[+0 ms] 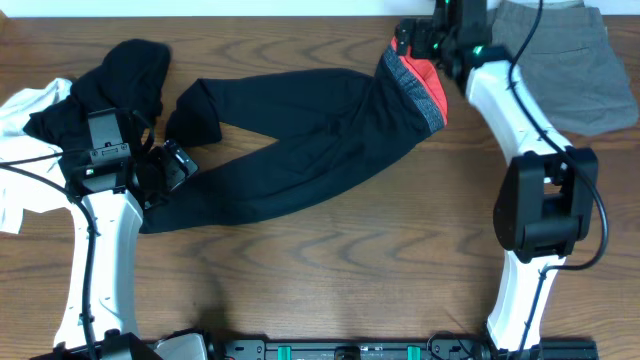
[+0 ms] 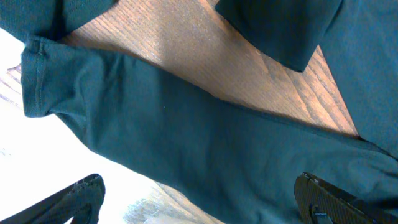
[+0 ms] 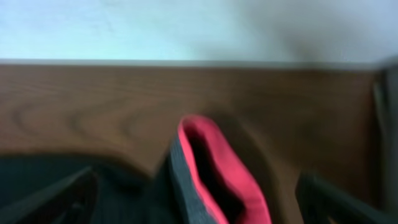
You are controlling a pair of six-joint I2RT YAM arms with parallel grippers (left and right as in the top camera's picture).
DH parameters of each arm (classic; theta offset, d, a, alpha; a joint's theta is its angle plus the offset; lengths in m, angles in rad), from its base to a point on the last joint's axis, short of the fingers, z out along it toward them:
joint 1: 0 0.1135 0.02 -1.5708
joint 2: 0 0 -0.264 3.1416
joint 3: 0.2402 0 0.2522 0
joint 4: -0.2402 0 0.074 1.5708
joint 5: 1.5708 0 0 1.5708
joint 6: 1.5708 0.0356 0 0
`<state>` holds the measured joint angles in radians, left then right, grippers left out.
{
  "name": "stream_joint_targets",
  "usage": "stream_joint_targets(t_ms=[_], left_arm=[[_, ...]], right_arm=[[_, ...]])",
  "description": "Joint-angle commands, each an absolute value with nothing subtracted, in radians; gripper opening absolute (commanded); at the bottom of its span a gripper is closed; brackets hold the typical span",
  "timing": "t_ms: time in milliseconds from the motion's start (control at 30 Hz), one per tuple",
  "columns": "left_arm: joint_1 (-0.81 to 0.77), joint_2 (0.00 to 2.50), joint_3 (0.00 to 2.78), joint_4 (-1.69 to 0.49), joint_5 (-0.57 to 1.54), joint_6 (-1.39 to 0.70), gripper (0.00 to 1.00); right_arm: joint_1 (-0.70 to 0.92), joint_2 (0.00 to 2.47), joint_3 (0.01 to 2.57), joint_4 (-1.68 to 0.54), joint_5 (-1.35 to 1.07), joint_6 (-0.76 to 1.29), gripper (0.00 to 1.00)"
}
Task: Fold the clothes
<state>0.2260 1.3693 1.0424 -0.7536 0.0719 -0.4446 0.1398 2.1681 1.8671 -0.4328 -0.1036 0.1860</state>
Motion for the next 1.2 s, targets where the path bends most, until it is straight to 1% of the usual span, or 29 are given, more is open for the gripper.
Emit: stream_joint_targets(t_ms=[0, 167, 200, 300, 400, 433, 467, 633, 700, 733, 800, 967, 1100, 1167], left_arm=[[0.223, 1.372, 1.049, -0.754, 0.068, -0.439, 0.98], [0.223, 1.372, 1.049, -0.754, 0.068, -0.439, 0.98], [0.223, 1.372, 1.049, -0.754, 0.068, -0.439, 0.98], [0.223, 1.372, 1.049, -0.754, 0.068, -0.439, 0.98], [0.223, 1.372, 1.049, -0.754, 0.068, -0.439, 0.98], [0.223, 1.372, 1.049, -0.754, 0.068, -0.439, 0.98], [0.223, 1.372, 1.049, -0.754, 0.068, -0.439, 0.98], [0.223, 1.372, 1.049, -0.754, 0.068, -0.439, 0.98], [0.223, 1.372, 1.049, -0.754, 0.068, -0.439, 0.98], [0.223, 1.372, 1.049, -0.754, 0.068, -0.439, 0.98], [0.223, 1.372, 1.049, -0.754, 0.068, -0.439, 0.98], [0.223, 1.372, 1.049, -0.754, 0.068, -0.439, 0.98], [0.223, 1.372, 1.049, -0.754, 0.068, -0.439, 0.98], [0.223, 1.372, 1.049, -0.754, 0.068, -0.439, 0.98]], right_arm=[[0.099, 2.156, 1.937, -0.615, -0.13, 0.159, 0.99], [0.052, 2.159, 1.897, -0.805, -0.254, 0.07, 0.99], [0.046, 2.159, 1.88, -0.822, -0.27, 0.055, 0.96], [0.034, 2.159, 1.816, -0.826, -0.324, -0.014, 0.91], [0.033, 2.159, 1.736, -0.772, -0.323, -0.046, 0.89], [0.033, 2.159, 1.708, -0.743, -0.323, -0.052, 0.88], [0.033, 2.159, 1.674, -0.708, -0.326, -0.063, 0.84], [0.033, 2.159, 1.545, -0.576, -0.326, -0.068, 0.61], [0.033, 2.159, 1.52, -0.55, -0.325, -0.069, 0.4], [0.033, 2.159, 1.514, -0.542, -0.325, -0.068, 0.24], [0.033, 2.159, 1.514, -0.54, -0.326, -0.068, 0.01], [0.034, 2.128, 1.575, -0.603, -0.247, -0.038, 0.02], [0.034, 2.069, 1.688, -0.776, -0.228, 0.033, 0.02], [0.034, 2.043, 1.757, -0.884, -0.221, 0.101, 0.02]])
